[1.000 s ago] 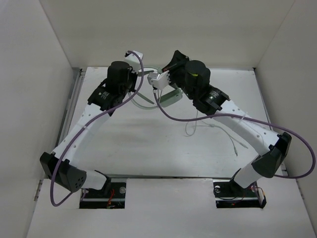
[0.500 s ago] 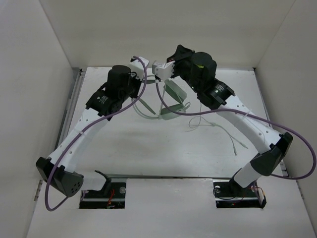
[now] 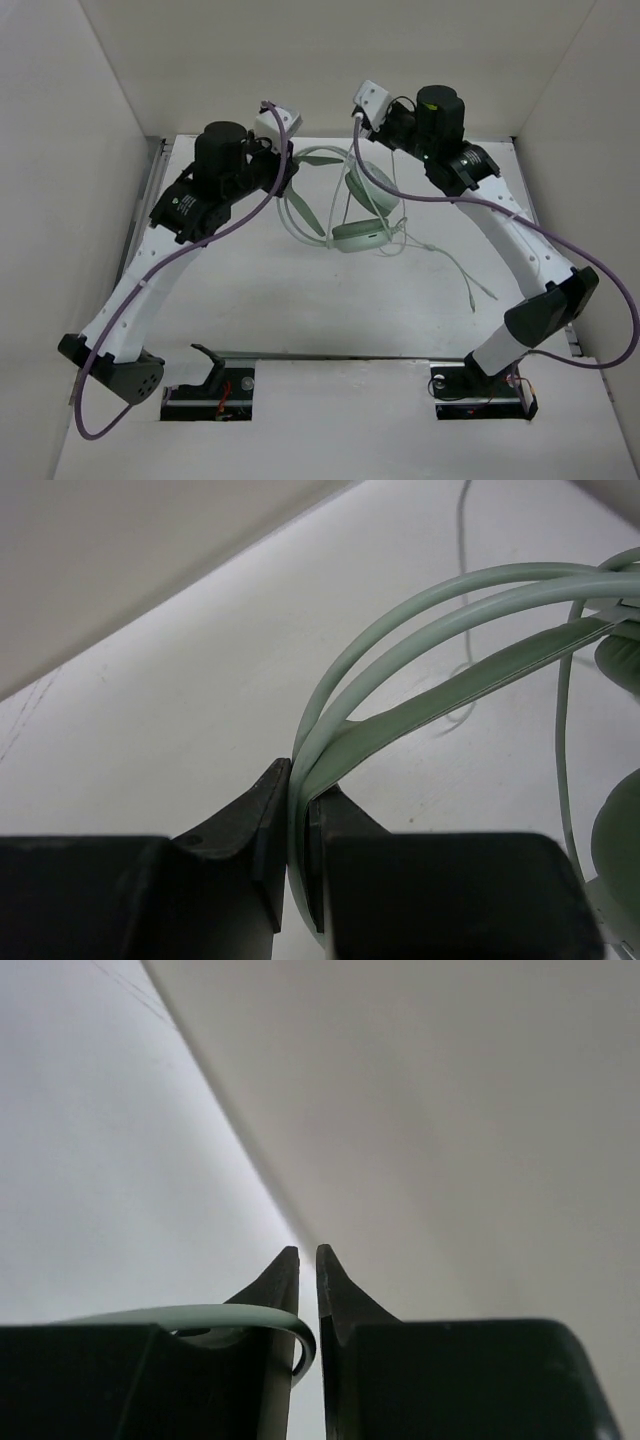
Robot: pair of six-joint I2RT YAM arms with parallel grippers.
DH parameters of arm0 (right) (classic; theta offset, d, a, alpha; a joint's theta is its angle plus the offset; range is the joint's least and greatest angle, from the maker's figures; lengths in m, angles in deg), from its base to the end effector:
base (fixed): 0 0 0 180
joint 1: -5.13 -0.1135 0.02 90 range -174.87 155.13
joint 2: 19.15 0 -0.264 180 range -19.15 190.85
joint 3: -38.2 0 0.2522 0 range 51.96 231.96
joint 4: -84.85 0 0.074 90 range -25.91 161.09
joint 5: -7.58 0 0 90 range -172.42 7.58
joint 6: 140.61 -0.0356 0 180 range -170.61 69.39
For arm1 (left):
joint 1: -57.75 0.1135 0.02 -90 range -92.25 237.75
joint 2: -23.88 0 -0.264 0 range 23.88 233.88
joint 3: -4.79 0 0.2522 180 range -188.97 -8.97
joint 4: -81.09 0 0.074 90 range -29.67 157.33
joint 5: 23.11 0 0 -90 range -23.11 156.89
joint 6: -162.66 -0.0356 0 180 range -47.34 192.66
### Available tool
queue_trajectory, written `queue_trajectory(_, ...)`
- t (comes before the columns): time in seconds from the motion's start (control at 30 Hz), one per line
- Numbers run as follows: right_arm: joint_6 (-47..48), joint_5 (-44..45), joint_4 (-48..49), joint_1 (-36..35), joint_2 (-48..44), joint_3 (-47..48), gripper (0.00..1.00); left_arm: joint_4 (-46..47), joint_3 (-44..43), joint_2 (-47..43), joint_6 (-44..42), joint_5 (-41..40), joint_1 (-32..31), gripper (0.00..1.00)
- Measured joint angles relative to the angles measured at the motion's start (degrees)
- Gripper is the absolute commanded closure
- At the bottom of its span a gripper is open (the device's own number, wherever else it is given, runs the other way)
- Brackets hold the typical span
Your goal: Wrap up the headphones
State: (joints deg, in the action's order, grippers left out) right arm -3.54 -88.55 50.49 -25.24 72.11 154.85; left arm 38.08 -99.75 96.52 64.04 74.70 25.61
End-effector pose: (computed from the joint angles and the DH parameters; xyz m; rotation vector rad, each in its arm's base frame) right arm 0.3101 0.1862 0.4685 -1.1414 1.2974 -0.1228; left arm 0.2198 -0.1438 0.4777 0.7131 1.6327 -0.4172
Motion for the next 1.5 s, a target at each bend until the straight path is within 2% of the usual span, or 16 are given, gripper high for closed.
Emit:
queue_trajectory(0.23,-22.8,-16.8,-0.6,7.0,1.3,-1.2,0.84,-1.1,-12.7,0.4,5.3,7.0,1.1,1.0)
queue_trajectory(0.37,-39.2,-29.6,4.8,9.3,0.6,-6.2,0.83,-0.8,-18.8,1.6,8.7,9.7,2.9,1.0)
queue_trajectory(0.53,-62.9,-41.8,20.1,8.6,-3.4,-21.9,0.78,-0.7,-22.3,3.7,10.7,10.4,4.6,1.0)
queue_trajectory(0.67,-81.1,-46.5,35.3,5.2,-7.5,-34.6,0.74,-1.1,-24.0,5.9,12.3,10.8,6.6,1.0)
queue_trajectory(0.8,-90.8,-47.7,44.3,0.5,-11.4,-44.6,0.71,-1.1,-26.6,8.1,14.4,10.2,9.5,1.0)
queue_trajectory(1.03,-99.4,-47.8,53.0,-0.9,-12.9,-49.7,0.67,0.3,-30.6,10.1,18.6,6.4,14.9,1.0)
queue_trajectory(1.2,-101.3,-47.7,55.5,-3.3,-13.0,-50.3,0.7,1.2,-30.8,10.1,21.0,0.6,18.6,1.0)
queue_trajectory(1.5,-101.9,-49.6,56.3,-7.7,-13.9,-49.9,0.79,1.7,-29.4,10.1,21.8,-9.4,20.7,1.0)
